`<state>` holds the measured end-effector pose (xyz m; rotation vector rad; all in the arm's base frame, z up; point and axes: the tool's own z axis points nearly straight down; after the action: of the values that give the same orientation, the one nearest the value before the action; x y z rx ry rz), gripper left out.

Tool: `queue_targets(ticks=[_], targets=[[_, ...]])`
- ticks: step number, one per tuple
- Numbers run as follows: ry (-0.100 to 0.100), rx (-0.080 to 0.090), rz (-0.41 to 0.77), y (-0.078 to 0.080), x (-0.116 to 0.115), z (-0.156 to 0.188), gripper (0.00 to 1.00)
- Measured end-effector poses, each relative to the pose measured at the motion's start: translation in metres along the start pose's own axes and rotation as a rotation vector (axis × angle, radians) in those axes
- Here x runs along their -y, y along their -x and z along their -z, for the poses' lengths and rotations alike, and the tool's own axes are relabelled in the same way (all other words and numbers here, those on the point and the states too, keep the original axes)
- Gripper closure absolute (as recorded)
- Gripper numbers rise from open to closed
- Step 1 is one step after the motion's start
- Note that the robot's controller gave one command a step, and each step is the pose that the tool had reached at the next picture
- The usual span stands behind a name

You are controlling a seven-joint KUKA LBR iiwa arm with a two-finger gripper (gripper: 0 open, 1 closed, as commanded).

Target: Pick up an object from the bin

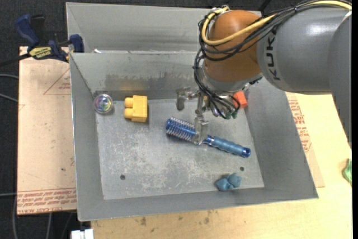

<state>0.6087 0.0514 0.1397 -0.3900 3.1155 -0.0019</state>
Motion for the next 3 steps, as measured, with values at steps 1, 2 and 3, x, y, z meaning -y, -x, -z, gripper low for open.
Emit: queue_targets(ticks=[1,2,3], targets=[[0.004,-0.007,-0.024,-0.031,-0.006,-0.074,0.0],[0.003,-0.001,-0.026,-0.029,-0.005,-0.07,1.0],[0.001,0.008,0.017,-0.028,-0.007,0.051,1.0]])
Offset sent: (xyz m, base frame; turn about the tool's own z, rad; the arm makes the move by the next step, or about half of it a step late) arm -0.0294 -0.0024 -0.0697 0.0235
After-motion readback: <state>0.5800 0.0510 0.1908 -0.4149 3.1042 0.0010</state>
